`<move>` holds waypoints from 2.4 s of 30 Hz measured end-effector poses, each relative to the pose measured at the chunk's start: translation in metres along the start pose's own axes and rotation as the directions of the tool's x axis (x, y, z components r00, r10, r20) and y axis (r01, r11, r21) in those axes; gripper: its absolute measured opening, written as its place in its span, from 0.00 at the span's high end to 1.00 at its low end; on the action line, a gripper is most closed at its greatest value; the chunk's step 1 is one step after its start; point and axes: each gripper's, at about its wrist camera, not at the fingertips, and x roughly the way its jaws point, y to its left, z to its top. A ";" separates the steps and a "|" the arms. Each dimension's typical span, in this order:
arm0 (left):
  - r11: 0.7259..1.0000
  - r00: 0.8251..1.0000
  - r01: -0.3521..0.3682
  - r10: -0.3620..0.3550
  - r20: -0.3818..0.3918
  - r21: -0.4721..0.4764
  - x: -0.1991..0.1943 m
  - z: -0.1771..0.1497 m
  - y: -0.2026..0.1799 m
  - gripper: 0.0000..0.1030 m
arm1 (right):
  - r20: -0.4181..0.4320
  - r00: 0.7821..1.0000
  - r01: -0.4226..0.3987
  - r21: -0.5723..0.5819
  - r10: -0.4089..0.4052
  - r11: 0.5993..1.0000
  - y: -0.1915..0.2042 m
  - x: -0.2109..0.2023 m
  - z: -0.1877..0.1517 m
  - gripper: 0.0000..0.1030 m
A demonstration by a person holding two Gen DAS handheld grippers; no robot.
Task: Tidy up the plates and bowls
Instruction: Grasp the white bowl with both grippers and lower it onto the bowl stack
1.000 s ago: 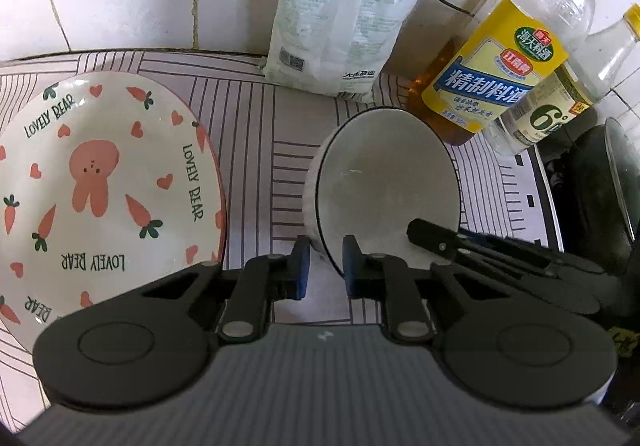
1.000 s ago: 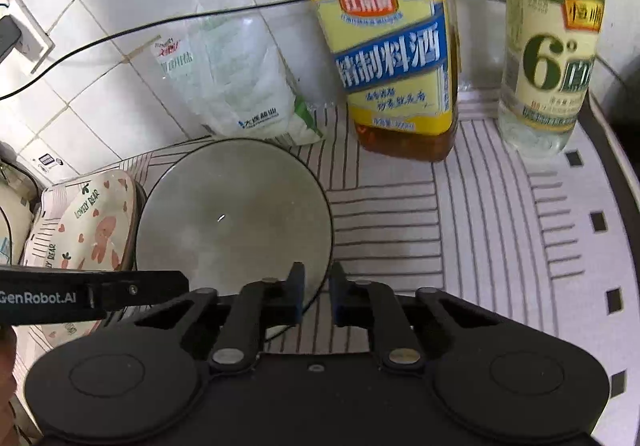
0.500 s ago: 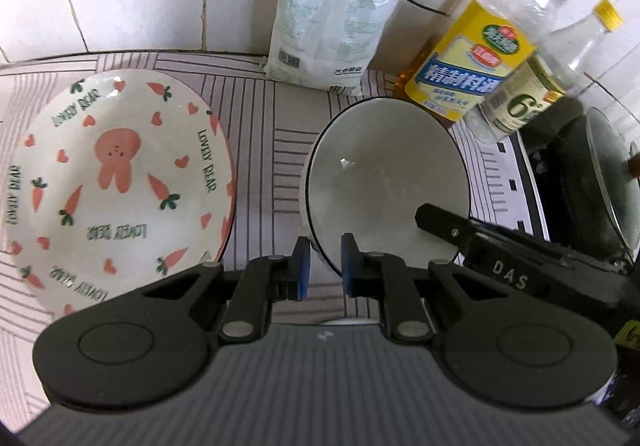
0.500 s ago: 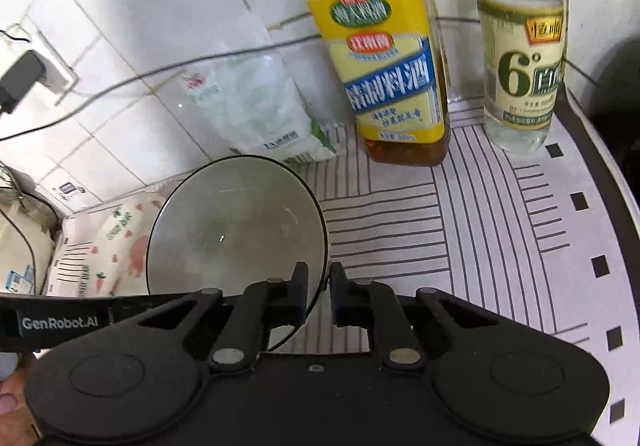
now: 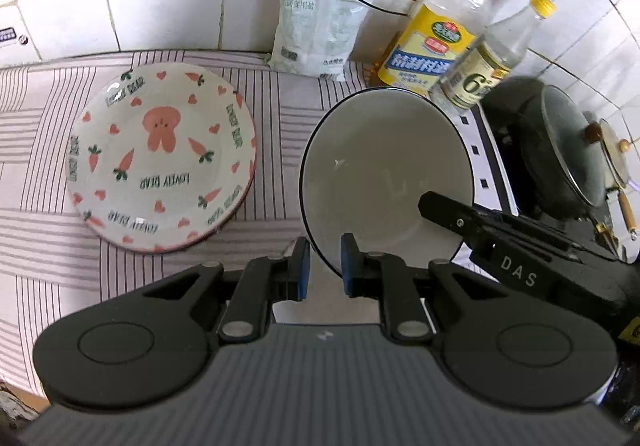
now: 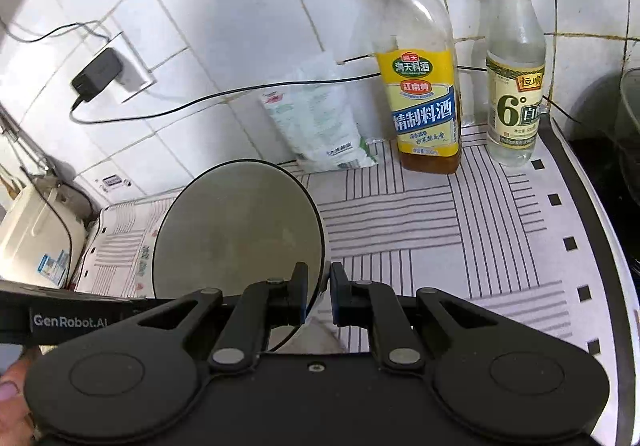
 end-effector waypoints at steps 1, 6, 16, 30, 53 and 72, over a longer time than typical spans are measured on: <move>1.000 1.000 0.004 -0.005 -0.002 -0.003 -0.003 -0.003 0.001 0.86 | 0.003 1.000 0.002 -0.004 -0.002 1.000 0.002 -0.004 -0.003 0.86; 1.000 1.000 0.015 -0.015 -0.017 -0.008 -0.010 -0.018 0.003 0.86 | 0.005 1.000 0.014 -0.024 -0.014 1.000 0.010 -0.017 -0.014 0.86; 1.000 0.999 0.021 -0.021 -0.048 0.001 -0.011 -0.037 0.002 0.86 | -0.004 0.999 0.031 -0.038 -0.031 0.999 0.014 -0.028 -0.033 0.86; 1.000 0.990 -0.005 0.001 -0.141 -0.029 0.010 -0.048 0.004 0.86 | -0.047 0.998 0.047 -0.085 -0.051 0.995 0.013 -0.016 -0.047 0.86; 0.992 0.959 -0.041 0.006 -0.283 -0.116 0.043 -0.039 0.014 0.82 | -0.031 0.979 0.166 -0.457 -0.202 0.874 0.043 0.016 -0.059 0.85; 0.998 0.982 0.005 -0.016 -0.187 -0.059 0.017 -0.049 0.007 0.71 | 0.040 0.990 0.138 -0.393 -0.133 0.909 0.036 -0.009 -0.068 0.82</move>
